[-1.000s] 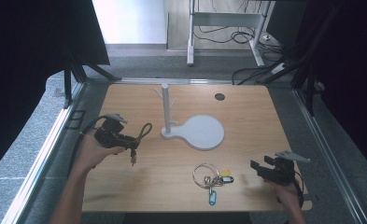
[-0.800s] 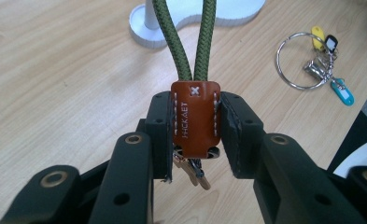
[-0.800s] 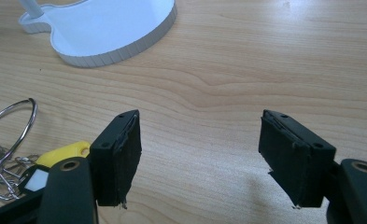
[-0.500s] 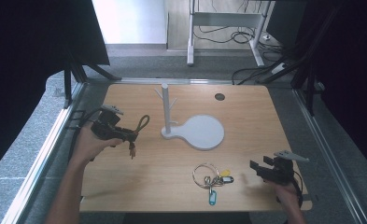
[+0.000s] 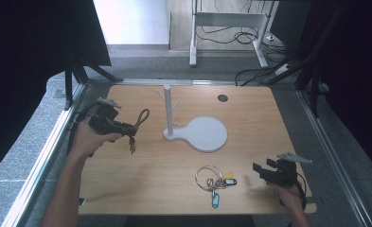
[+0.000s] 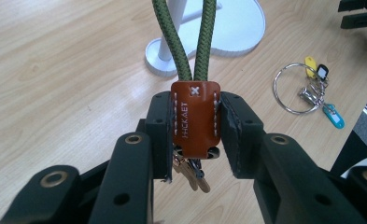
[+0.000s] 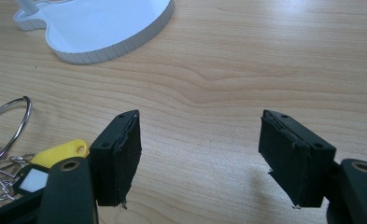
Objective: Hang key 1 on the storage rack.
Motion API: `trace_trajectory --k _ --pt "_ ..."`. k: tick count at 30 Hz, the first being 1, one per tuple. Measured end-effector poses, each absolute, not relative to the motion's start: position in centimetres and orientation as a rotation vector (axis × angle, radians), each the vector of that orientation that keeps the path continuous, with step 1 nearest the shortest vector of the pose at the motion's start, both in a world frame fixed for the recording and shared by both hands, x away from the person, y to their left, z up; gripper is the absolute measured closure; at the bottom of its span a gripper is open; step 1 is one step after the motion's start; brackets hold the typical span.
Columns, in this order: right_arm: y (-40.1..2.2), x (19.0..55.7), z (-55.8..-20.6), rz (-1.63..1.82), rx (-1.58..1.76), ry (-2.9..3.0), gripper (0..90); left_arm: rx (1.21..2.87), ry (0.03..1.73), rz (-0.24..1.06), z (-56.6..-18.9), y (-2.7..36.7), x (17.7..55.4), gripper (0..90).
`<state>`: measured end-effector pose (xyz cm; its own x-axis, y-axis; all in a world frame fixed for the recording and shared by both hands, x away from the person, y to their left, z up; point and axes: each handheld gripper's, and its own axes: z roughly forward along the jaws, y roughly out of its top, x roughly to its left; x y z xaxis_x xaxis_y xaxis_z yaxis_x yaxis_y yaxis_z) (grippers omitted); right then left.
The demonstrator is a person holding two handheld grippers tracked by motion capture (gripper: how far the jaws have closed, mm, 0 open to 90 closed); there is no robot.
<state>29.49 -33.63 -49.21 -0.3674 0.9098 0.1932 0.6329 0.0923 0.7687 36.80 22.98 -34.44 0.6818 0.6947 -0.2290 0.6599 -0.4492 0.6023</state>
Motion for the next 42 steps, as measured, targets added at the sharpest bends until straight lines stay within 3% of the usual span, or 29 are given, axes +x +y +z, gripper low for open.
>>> trace_trajectory --k 42 --pt "-33.6 29.5 -49.0 1.158 1.511 2.048 29.9 2.193 1.037 0.083 -31.1 22.2 40.4 66.9"
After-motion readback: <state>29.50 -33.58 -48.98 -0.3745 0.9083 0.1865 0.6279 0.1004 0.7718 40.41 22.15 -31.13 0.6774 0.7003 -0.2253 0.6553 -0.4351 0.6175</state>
